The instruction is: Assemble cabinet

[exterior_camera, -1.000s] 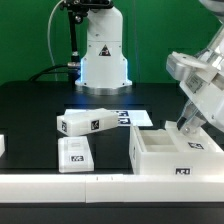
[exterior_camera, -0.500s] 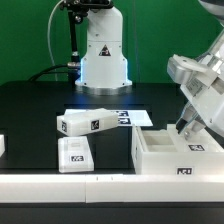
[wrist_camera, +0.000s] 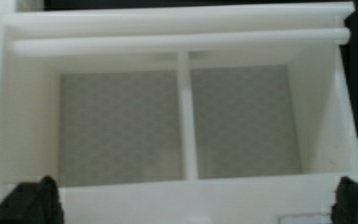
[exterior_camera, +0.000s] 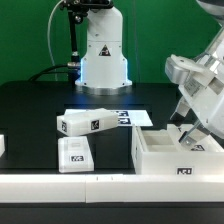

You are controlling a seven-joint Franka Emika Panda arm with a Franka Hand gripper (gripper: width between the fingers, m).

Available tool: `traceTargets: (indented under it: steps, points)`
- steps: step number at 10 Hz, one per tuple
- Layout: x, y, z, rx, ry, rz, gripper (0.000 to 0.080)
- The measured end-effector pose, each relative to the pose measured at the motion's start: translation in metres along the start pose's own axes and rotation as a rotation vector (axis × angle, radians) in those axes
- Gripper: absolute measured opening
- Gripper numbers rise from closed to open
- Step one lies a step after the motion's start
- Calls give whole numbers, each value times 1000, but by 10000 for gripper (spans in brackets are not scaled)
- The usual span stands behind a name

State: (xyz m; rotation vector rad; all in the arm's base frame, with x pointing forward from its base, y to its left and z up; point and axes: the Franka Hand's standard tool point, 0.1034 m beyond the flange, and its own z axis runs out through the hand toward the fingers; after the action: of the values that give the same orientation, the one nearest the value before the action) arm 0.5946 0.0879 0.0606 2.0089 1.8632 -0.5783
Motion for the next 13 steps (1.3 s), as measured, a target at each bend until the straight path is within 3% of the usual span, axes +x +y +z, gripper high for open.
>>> traceTargets:
  steps: [1,2,4,6,11,12,13]
  points:
    - [-1,0,0,1,0,1,789]
    - [-9,-1,-1,26,-15,-10,789]
    - [-55,8,-26,88,-52,-17,798]
    - [-85,13,-29,103,-42,-19,796]
    - [-88,14,-24,105,-37,28,795]
    - [-98,17,-16,94,-28,52,795]
    - [-109,16,-4,100,-27,168,795]
